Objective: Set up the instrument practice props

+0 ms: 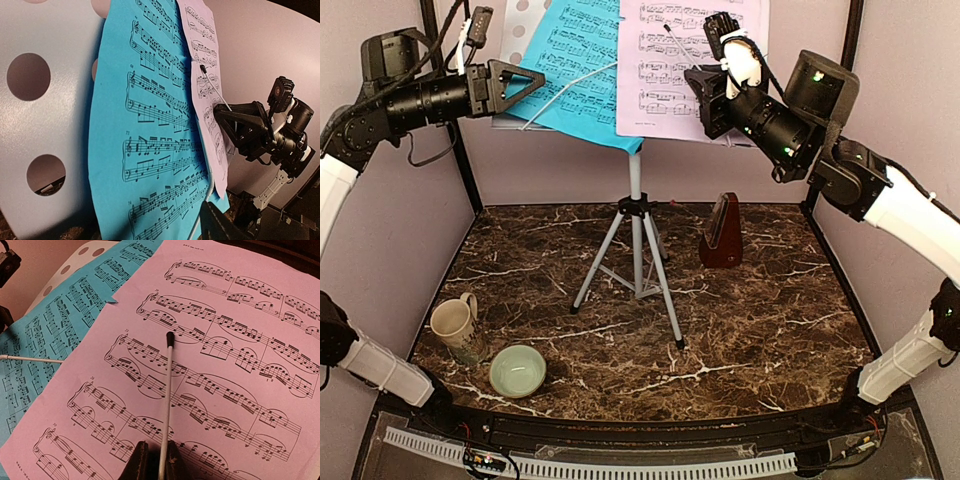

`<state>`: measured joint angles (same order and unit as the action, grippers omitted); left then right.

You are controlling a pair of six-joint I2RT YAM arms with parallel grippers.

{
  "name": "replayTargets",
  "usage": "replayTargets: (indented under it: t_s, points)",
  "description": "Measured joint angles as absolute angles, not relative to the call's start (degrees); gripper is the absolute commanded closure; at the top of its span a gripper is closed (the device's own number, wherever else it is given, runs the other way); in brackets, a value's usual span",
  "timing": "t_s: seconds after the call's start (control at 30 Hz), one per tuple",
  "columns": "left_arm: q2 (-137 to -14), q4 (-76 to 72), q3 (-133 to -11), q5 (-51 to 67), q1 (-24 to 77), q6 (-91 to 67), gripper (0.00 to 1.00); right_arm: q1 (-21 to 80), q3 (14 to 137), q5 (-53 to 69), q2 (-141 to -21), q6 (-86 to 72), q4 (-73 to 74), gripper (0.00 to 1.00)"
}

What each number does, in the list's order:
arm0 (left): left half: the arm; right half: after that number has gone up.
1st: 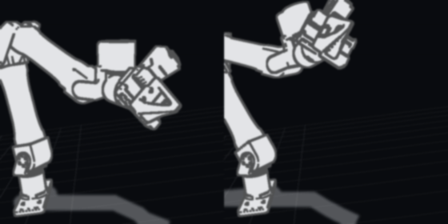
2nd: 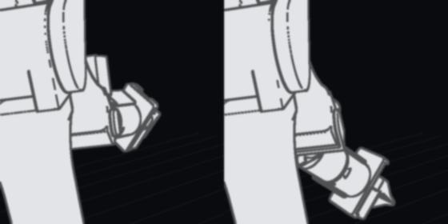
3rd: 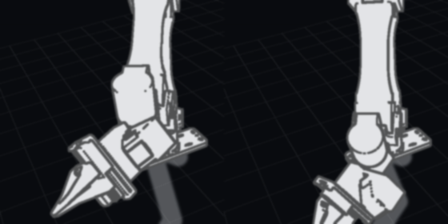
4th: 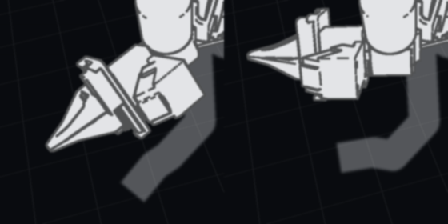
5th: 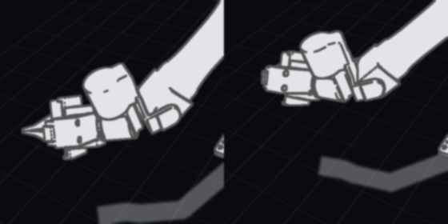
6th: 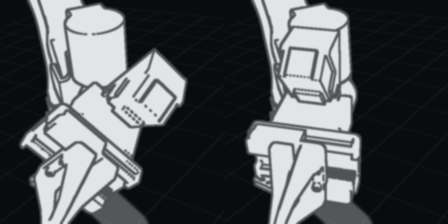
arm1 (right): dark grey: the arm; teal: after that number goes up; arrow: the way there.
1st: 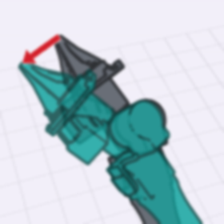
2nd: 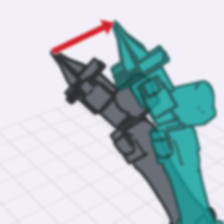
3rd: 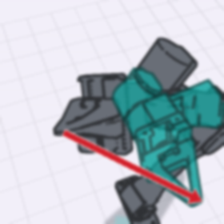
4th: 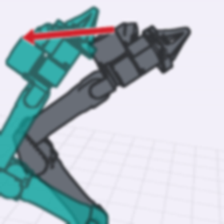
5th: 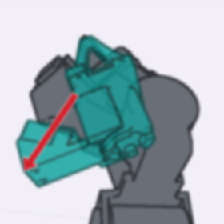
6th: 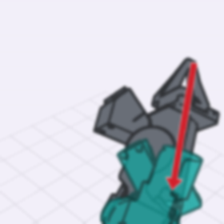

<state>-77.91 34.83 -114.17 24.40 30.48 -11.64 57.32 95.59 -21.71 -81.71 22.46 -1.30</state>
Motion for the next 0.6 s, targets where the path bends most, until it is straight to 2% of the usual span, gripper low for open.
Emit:
replayTargets:
  t_s: [0.17, 0.6]
  points:
    - [-77.8, 34.8, -113.8, 27.4, 29.9, -12.7, 0.37, 57.3, 95.6, -21.7, -81.7, 22.5, -1.3, 0.87]
    - [-80.1, 33.3, -117.4, 31.8, 27.8, -14.6, 0.46, 57.3, 95.6, -21.8, -81.7, 22.5, -1.3, 0.87]
